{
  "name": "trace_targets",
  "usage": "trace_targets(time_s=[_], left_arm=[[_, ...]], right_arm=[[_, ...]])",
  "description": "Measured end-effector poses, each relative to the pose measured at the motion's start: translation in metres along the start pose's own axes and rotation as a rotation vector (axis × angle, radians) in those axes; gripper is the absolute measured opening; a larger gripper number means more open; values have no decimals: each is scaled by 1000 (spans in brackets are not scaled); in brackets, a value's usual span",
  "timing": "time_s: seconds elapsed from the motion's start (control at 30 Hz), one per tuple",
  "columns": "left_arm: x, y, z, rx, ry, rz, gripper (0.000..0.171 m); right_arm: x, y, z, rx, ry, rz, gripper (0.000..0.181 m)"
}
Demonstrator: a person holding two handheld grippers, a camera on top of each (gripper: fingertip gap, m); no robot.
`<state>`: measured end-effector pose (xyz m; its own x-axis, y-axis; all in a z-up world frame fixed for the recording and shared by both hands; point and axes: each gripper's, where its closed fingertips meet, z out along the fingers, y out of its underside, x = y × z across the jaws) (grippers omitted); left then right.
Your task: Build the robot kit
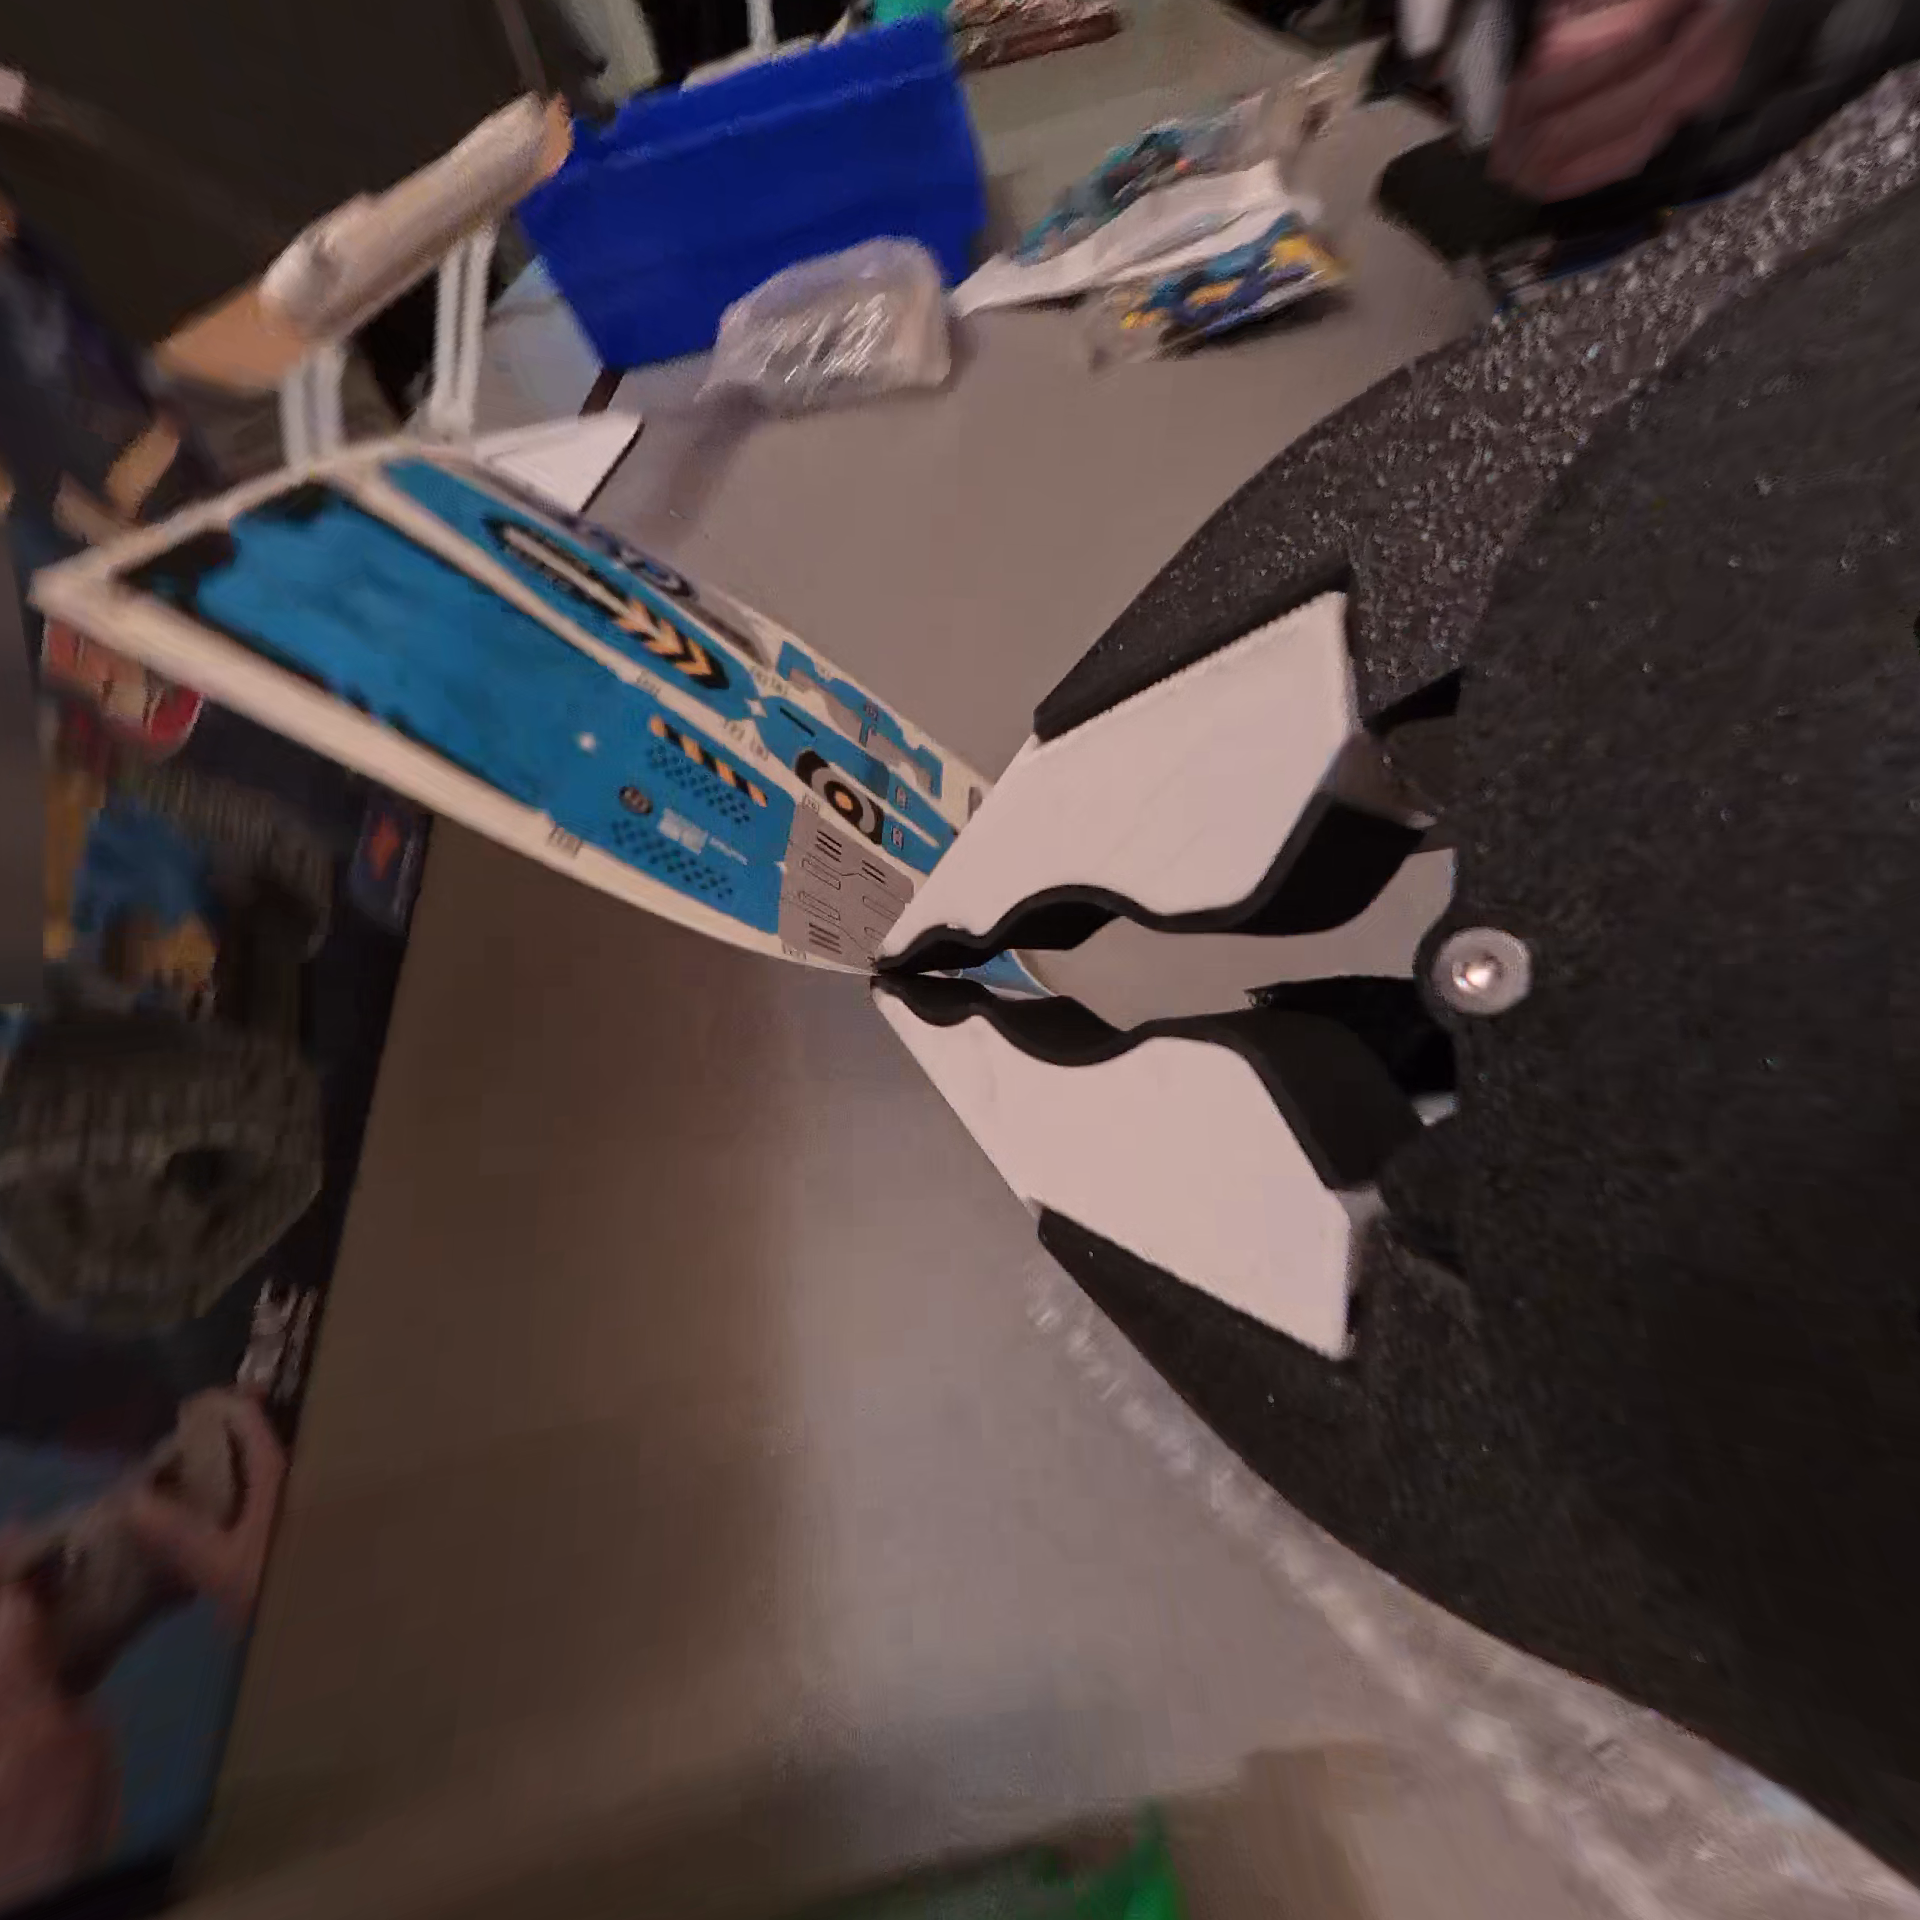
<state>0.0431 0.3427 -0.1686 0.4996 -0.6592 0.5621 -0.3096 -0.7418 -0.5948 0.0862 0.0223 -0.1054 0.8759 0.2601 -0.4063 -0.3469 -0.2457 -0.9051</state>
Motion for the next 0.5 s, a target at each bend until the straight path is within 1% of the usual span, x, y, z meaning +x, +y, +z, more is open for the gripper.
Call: trace_targets(time_s=[0.07,0.13,0.2,0.3,0.37,0.4,0.43,0.47,0.5], left_arm=[[-18,-10,17,-26,-66,-20,0],[-36,-8,28,-90,-149,16,0],[-59,-8,29,-108,-263,76,0],[-74,2,25,-210,-328,176,0],[-85,7,18,-263,-402,262,0],[-90,8,14,-290,-446,312,3],[-95,6,10,-292,-499,359,11],[-97,2,5,-279,-540,405,23],[-93,0,0,-269,-552,445,29]], right_arm=[[0,11,4,-7,13,-29,60],[-3,14,6,-35,4,-57,63],[-6,14,5,-20,-15,-69,62],[-6,13,3,-13,-32,-47,62],[-5,13,3,-14,-39,-26,62],[-4,13,4,-17,-42,-18,62],[-4,14,4,-20,-46,-12,62],[-5,15,5,-23,-49,-11,63],[-5,15,5,-25,-49,-13,63]])
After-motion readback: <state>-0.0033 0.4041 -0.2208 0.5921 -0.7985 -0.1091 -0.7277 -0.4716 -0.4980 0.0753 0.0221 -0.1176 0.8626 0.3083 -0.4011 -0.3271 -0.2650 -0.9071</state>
